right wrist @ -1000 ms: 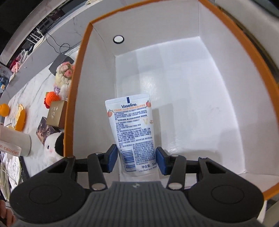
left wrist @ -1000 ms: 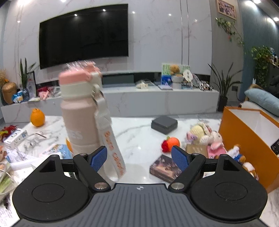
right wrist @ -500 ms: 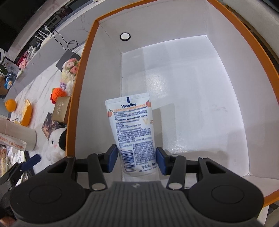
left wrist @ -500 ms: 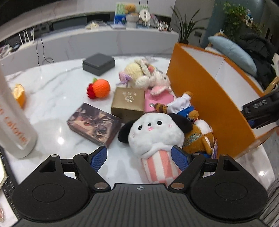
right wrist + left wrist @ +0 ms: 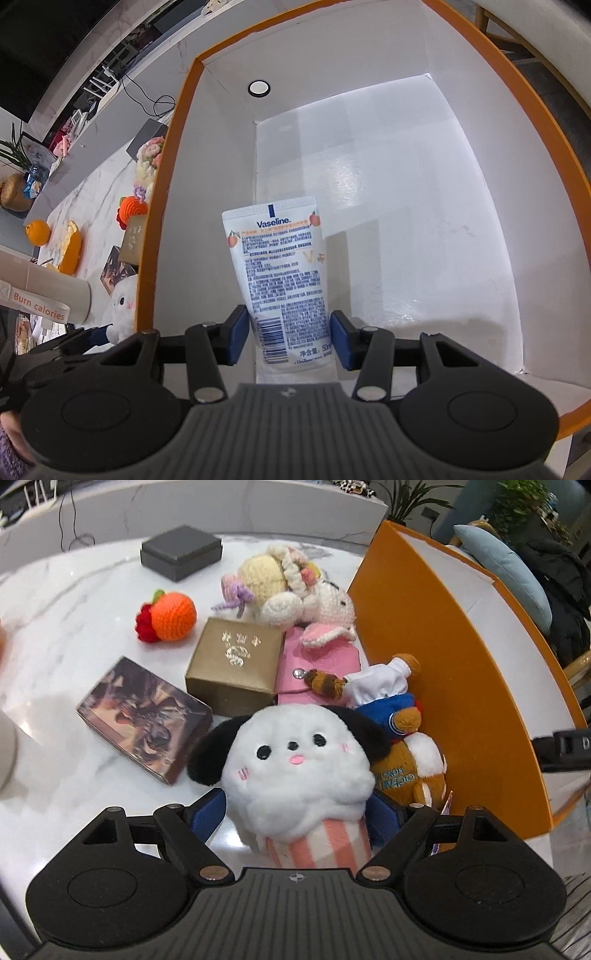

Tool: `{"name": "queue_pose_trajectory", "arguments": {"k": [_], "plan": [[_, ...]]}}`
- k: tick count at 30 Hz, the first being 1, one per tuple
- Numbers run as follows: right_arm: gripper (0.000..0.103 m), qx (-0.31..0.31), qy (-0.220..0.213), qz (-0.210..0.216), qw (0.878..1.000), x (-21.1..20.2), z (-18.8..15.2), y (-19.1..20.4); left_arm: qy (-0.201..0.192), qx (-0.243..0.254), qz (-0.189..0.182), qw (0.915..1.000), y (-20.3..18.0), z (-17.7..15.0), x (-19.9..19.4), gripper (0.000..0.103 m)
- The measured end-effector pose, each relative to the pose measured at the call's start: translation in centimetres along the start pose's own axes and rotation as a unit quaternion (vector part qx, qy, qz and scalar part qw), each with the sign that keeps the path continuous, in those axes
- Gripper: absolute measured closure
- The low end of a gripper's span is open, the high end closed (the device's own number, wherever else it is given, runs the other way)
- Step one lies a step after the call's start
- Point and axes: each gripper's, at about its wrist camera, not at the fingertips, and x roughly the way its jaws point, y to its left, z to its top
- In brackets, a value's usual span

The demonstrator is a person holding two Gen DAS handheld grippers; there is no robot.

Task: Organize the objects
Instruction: 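Grasp the white striped plush with the left gripper while the right gripper releases the tube into the box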

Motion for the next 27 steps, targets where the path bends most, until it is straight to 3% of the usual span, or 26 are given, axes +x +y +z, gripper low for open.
{"name": "queue_pose_trajectory", "arguments": {"k": [6, 13, 21, 27], "plan": [[0.053, 0.001, -0.002, 0.001, 1.000, 0.4, -0.1, -0.4, 0.005, -0.023, -0.018, 0.9996, 0.4, 0.0, 0.2, 0.023], [0.053, 0.004, -0.011, 0.010, 1.000, -0.2, 0.1, -0.4, -0.009, -0.015, -0.009, 0.9998, 0.1, -0.4, -0.6, 0.026], [0.053, 0.024, -0.008, 0.036, 0.999, 0.2, 0.9, -0.3, -0.064, -0.026, -0.023, 0.9973, 0.1, -0.6, -6.4, 0.026], [0.053, 0.053, 0.010, 0.049, 0.997, 2.3, 0.6, 0.4, -0.091, 0.001, -0.034, 0.9952, -0.9, -0.6, -10.0, 0.026]]}}
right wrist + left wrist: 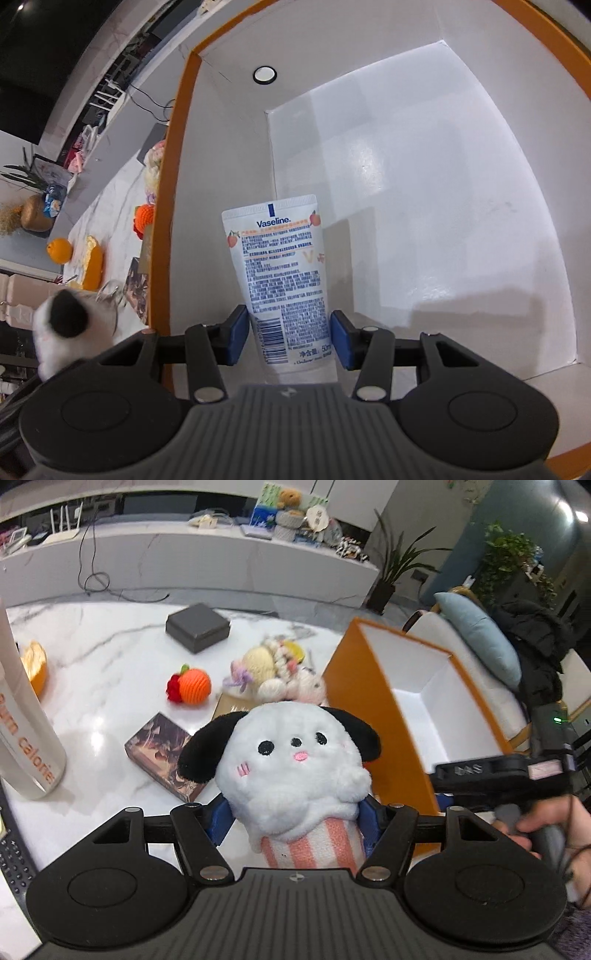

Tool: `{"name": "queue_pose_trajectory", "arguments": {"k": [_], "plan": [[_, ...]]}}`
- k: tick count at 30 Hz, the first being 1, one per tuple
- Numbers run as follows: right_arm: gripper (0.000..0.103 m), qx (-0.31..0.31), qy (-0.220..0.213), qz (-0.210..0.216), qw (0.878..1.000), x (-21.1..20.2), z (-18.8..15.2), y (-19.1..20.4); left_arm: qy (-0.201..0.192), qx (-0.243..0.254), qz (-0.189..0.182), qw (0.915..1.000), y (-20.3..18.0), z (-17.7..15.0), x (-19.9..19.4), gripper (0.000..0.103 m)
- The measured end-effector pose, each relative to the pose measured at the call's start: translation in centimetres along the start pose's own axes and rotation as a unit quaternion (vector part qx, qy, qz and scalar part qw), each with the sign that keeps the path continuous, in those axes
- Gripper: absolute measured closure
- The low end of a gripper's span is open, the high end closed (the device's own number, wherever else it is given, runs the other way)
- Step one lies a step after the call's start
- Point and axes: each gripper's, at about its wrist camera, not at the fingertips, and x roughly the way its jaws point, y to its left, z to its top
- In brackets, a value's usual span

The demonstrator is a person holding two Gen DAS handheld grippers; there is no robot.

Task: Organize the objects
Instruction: 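Grasp the white striped plush with the left gripper while the right gripper releases the tube into the box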

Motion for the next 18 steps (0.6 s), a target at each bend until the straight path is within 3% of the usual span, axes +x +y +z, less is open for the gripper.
{"name": "queue_pose_trajectory", "arguments": {"k": [6, 12, 14, 18], "plan": [[0.052, 0.022, 0.010, -0.010, 1.000, 0.4, 0.0, 0.2, -0.010, 0.019, -0.019, 0.9996, -1.2, 0.5, -1.2, 0.026], [0.048, 0.064, 0.056, -0.006, 0.996, 1.2, 0.1, -1.0, -0.021, 0.030, -0.031, 0.9988, -2.3, 1.3, -1.7, 0.026], [0.044, 0.068, 0.034, 0.001, 0.997, 0.7, -0.3, -1.1, -0.020, 0.034, -0.036, 0.9986, -2.9, 1.6, -1.7, 0.025], [0.025, 0.046, -0.025, 0.032, 0.998, -1.7, -1.2, -0.8, -0.018, 0.058, -0.040, 0.9974, -4.6, 2.2, -1.7, 0.025]]}}
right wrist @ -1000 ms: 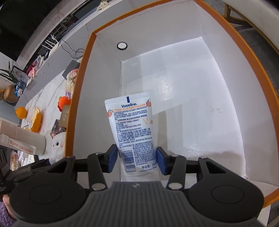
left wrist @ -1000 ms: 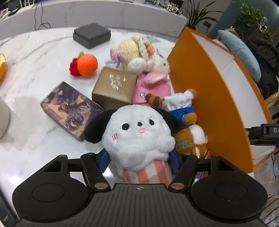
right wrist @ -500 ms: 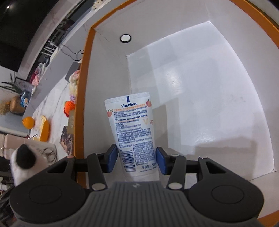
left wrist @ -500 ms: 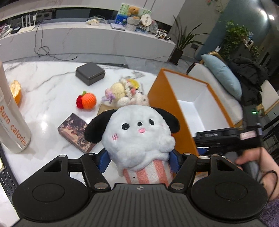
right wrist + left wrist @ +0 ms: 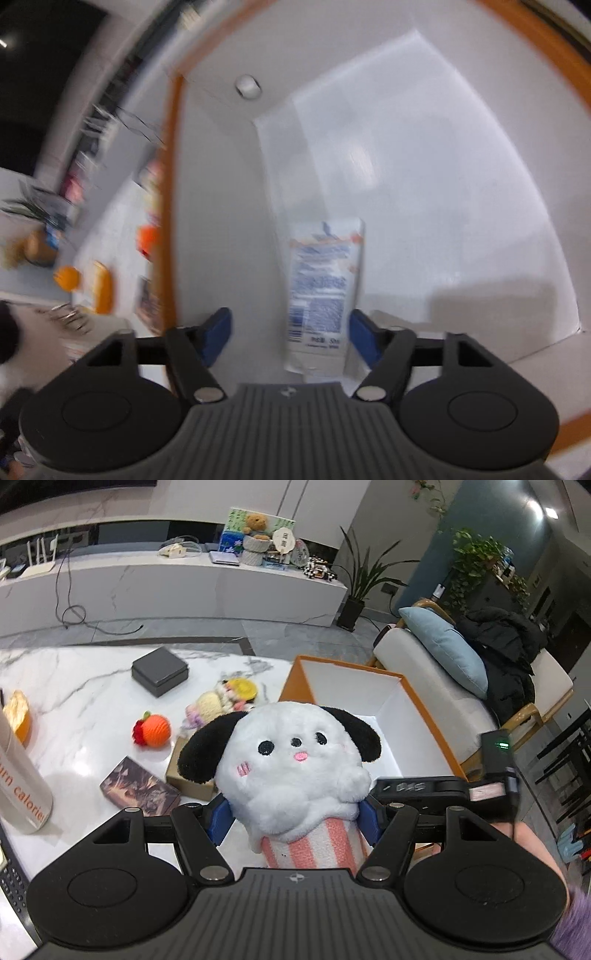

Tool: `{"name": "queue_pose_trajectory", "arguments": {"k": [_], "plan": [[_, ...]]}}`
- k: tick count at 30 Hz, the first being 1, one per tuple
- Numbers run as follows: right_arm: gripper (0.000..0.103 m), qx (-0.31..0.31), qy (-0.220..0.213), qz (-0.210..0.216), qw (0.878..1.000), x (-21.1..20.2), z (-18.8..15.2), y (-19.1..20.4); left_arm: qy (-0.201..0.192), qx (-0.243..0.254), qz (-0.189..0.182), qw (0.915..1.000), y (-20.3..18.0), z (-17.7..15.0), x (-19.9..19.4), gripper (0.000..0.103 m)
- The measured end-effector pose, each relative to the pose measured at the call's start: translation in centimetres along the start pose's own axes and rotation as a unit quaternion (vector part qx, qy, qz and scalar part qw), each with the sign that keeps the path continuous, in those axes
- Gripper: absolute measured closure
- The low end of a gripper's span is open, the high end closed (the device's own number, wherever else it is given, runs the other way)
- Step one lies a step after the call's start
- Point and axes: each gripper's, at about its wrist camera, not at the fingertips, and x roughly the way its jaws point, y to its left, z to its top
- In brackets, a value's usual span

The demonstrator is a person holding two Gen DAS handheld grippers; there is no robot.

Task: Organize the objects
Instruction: 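Grasp the white striped plush with the left gripper while the right gripper releases the tube into the box, then carry the white plush into the orange box and open the left gripper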

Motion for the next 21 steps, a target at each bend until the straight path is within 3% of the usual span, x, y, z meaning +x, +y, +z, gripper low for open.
{"name": "queue_pose_trajectory", "arguments": {"k": [2, 4, 9, 14, 15, 18, 21], "plan": [[0.023, -0.002, -0.036, 0.031, 0.999, -2.1, -0.4, -0.3, 0.001, 0.012, -0.001, 0.9999, -1.3, 0.6, 0.3, 0.025], [0.023, -0.020, -0.068, 0.031, 0.997, -4.0, -0.6, -0.4, 0.006, 0.027, -0.005, 0.9996, -2.7, 1.1, 0.9, 0.025], [0.017, -0.077, -0.148, 0.000, 0.986, -9.3, -1.0, -0.5, 0.031, 0.056, -0.022, 0.9977, -6.3, 2.0, 4.4, 0.025], [0.014, -0.079, -0.199, -0.060, 0.975, -13.9, -2.2, -2.4, 0.073, 0.061, -0.030, 0.9950, -8.7, 2.5, 10.5, 0.025], [0.014, -0.137, -0.169, -0.040, 0.975, -14.5, -2.6, -2.9, 0.085, 0.061, -0.024, 0.9942, -9.1, 2.4, 11.9, 0.025], [0.014, -0.128, -0.183, -0.032, 0.974, -15.5, -2.8, -4.4, 0.118, 0.074, -0.021, 0.9900, -10.5, 1.6, 14.5, 0.025], [0.014, -0.112, -0.193, -0.020, 0.975, -16.0, -2.6, -5.5, 0.149, 0.103, 0.009, 0.9835, -11.9, 0.6, 16.9, 0.025]]}}
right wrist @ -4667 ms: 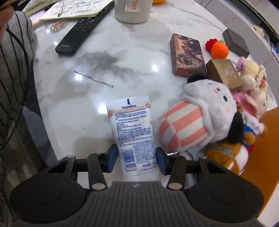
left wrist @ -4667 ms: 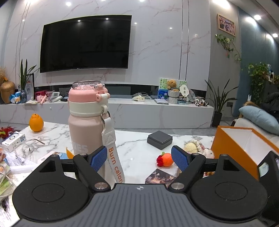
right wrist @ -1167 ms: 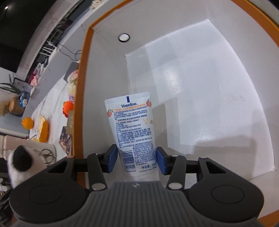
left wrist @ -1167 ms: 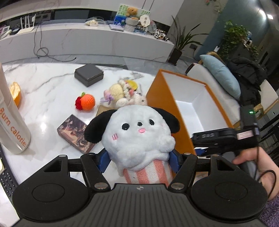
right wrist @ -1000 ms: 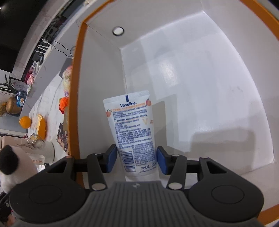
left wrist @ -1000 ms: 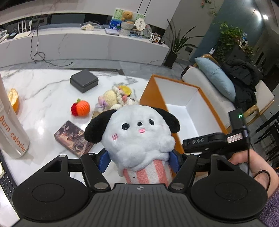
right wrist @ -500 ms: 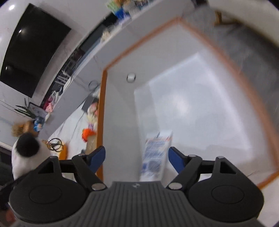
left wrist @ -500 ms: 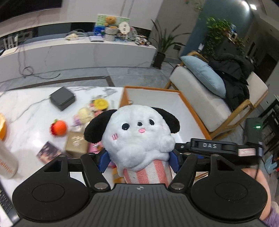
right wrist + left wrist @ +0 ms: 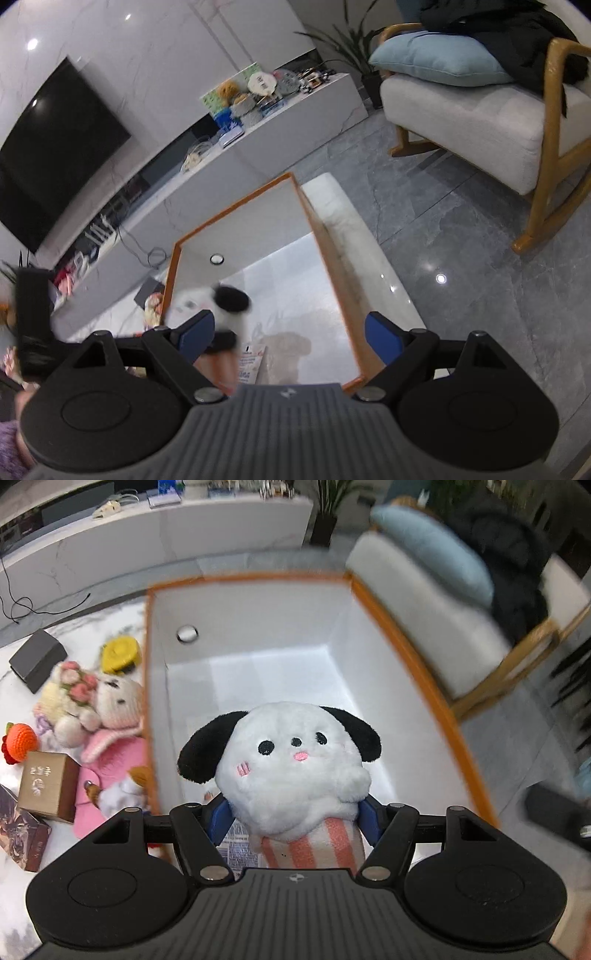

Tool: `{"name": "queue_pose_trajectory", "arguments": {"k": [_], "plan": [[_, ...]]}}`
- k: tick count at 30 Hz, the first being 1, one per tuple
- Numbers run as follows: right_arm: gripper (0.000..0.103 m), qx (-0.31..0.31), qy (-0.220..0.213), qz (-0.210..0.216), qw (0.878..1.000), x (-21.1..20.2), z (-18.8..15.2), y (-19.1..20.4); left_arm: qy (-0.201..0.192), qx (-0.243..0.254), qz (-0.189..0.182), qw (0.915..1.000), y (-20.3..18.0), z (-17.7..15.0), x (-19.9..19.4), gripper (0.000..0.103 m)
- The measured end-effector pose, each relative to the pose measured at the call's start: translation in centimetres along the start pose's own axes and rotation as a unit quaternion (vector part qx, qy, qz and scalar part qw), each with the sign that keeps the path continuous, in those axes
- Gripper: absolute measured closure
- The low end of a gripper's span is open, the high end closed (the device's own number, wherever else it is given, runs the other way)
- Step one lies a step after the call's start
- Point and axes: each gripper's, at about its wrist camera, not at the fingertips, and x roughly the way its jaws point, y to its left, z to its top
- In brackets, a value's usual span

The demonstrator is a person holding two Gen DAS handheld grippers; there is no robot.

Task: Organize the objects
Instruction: 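Carry the white plush into the orange box and open the left gripper, then withdraw both tools from the box back toward the table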

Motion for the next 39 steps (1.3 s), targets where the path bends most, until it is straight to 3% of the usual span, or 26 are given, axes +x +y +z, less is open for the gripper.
{"name": "queue_pose_trajectory", "arguments": {"k": [3, 7, 9, 20, 24, 30, 32, 35, 39], "plan": [[0.014, 0.008, -0.001, 0.003, 1.000, -0.2, -0.3, -0.9, 0.007, 0.050, 0.054, 0.9972, -1.9, 0.2, 1.3, 0.025], [0.014, 0.018, 0.002, -0.001, 1.000, -0.4, -0.3, -1.5, 0.052, 0.045, 0.045, 0.9966, -2.1, 0.7, 2.7, 0.025], [0.014, 0.027, -0.004, -0.002, 1.000, -0.5, -0.2, -1.9, 0.064, 0.053, 0.058, 0.9948, -2.2, 0.6, 3.2, 0.022], [0.014, 0.037, -0.008, 0.008, 0.999, -0.8, -0.4, -2.2, 0.080, 0.102, 0.125, 0.9837, -3.9, -0.2, 4.1, 0.015], [0.014, 0.035, -0.009, 0.009, 0.999, -1.1, -0.5, -2.3, 0.041, 0.145, 0.168, 0.9742, -4.9, -0.9, 2.9, 0.010], [0.014, 0.036, -0.005, 0.014, 0.999, -1.1, -0.6, -2.4, -0.042, 0.178, 0.190, 0.9646, -5.6, -1.9, -1.1, 0.010], [0.014, 0.020, -0.004, 0.020, 1.000, -1.2, -0.7, -2.0, -0.066, 0.200, 0.201, 0.9567, -6.3, -1.5, -2.2, 0.010], [0.013, 0.003, -0.005, 0.053, 0.999, -1.7, -0.7, -1.4, -0.109, 0.214, 0.227, 0.9439, -5.9, -1.7, -3.9, 0.010], [0.011, -0.022, -0.021, 0.114, 0.993, -2.7, -0.7, -0.1, -0.149, 0.189, 0.223, 0.9446, -3.2, -2.4, -7.9, 0.010]]}}
